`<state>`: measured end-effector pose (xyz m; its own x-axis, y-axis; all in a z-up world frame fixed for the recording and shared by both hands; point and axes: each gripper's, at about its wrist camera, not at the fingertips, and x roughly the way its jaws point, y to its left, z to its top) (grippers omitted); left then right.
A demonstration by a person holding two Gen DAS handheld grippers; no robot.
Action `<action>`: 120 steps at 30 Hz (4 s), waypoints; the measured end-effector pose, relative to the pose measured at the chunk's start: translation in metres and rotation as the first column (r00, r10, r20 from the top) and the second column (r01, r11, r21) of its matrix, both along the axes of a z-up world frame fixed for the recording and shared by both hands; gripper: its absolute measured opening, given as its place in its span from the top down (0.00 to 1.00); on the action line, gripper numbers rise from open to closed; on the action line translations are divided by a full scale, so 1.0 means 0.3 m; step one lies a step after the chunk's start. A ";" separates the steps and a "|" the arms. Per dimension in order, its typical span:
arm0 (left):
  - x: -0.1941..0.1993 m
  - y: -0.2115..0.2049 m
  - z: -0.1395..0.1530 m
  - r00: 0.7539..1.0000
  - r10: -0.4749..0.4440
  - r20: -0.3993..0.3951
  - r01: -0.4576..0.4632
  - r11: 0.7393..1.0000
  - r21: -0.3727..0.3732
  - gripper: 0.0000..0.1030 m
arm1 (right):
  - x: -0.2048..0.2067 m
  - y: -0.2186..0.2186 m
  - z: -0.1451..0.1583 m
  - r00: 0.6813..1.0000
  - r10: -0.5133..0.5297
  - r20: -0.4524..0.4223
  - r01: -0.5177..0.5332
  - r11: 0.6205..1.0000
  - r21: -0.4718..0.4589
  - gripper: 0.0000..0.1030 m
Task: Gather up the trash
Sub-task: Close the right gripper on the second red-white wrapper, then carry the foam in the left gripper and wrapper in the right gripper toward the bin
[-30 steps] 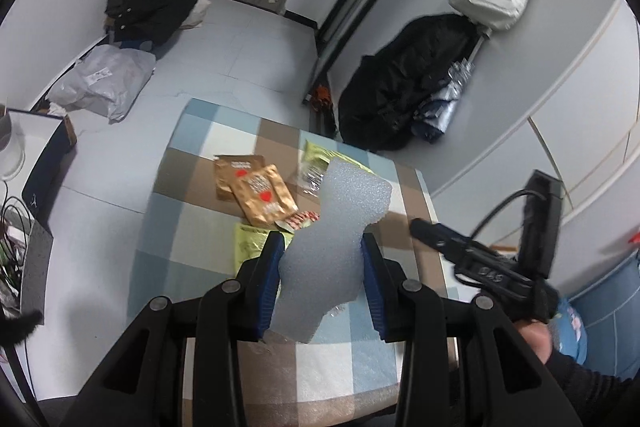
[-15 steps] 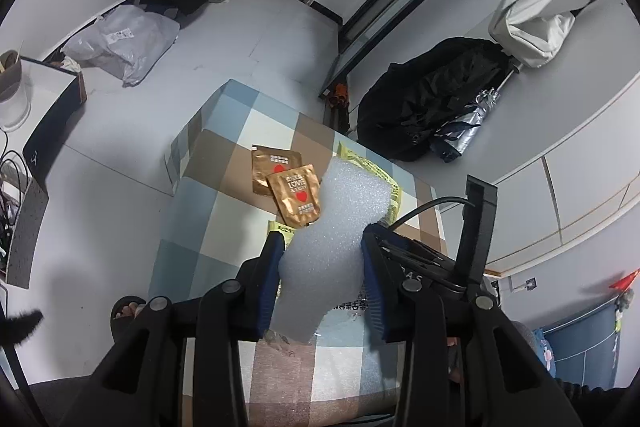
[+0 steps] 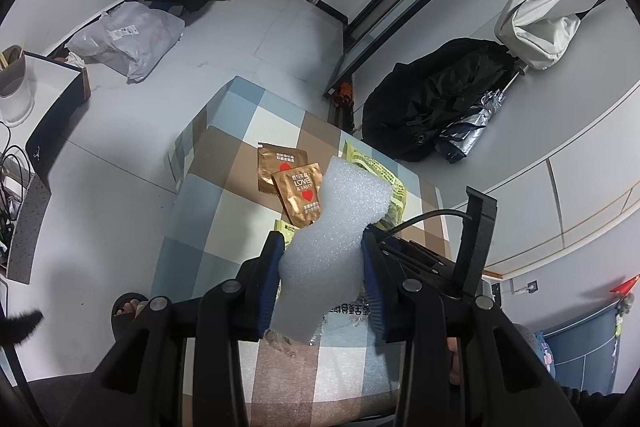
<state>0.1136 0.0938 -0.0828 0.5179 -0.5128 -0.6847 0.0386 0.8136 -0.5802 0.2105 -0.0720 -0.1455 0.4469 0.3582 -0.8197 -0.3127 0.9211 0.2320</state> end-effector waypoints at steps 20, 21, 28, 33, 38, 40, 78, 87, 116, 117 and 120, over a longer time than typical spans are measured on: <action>-0.017 -0.052 0.024 0.999 -0.011 0.047 0.007 0.996 0.093 0.68 | -0.080 -0.112 0.129 0.995 -0.083 0.052 0.080 0.995 0.063 0.82; -0.020 -0.060 0.026 0.999 -0.014 0.052 0.009 0.995 0.101 0.68 | -0.091 -0.123 0.136 0.995 -0.089 0.056 0.085 0.994 0.065 0.82; -0.041 -0.106 0.037 0.997 -0.023 0.076 0.012 0.989 0.145 0.68 | -0.190 -0.218 0.182 0.989 -0.123 0.077 0.117 0.990 0.077 0.82; -0.055 -0.150 0.041 0.996 -0.036 0.078 0.022 0.984 0.178 0.68 | -0.249 -0.277 0.212 0.986 -0.140 0.090 0.132 0.987 0.090 0.83; -0.073 -0.193 0.035 0.996 -0.054 0.067 0.039 0.978 0.204 0.68 | -0.309 -0.320 0.239 0.982 -0.152 0.110 0.142 0.986 0.093 0.83; -0.081 -0.208 0.028 0.997 -0.056 0.058 0.042 0.977 0.210 0.68 | -0.325 -0.333 0.242 0.981 -0.160 0.112 0.150 0.984 0.096 0.83; -0.103 -0.611 0.283 0.952 -0.239 0.193 0.169 0.931 0.324 0.68 | -0.486 -0.736 0.613 0.886 -0.326 0.330 0.273 0.942 0.197 0.83; -0.080 -0.851 0.328 0.909 -0.366 0.198 0.300 0.906 0.300 0.68 | -0.579 -1.020 0.700 0.808 -0.458 0.370 0.410 0.889 0.205 0.83; -0.039 -1.595 -0.120 0.678 -0.711 -0.185 0.733 0.636 0.241 0.68 | -0.736 -1.600 0.088 0.663 -0.747 -0.042 0.744 0.653 0.141 0.83; -0.038 -1.615 -0.136 0.669 -0.715 -0.202 0.742 0.627 0.239 0.68 | -0.731 -1.604 0.061 0.664 -0.745 -0.059 0.744 0.652 0.143 0.83; -0.032 -1.656 -0.184 0.642 -0.725 -0.250 0.767 0.602 0.223 0.68 | -0.746 -1.623 -0.002 0.665 -0.741 -0.098 0.746 0.651 0.140 0.83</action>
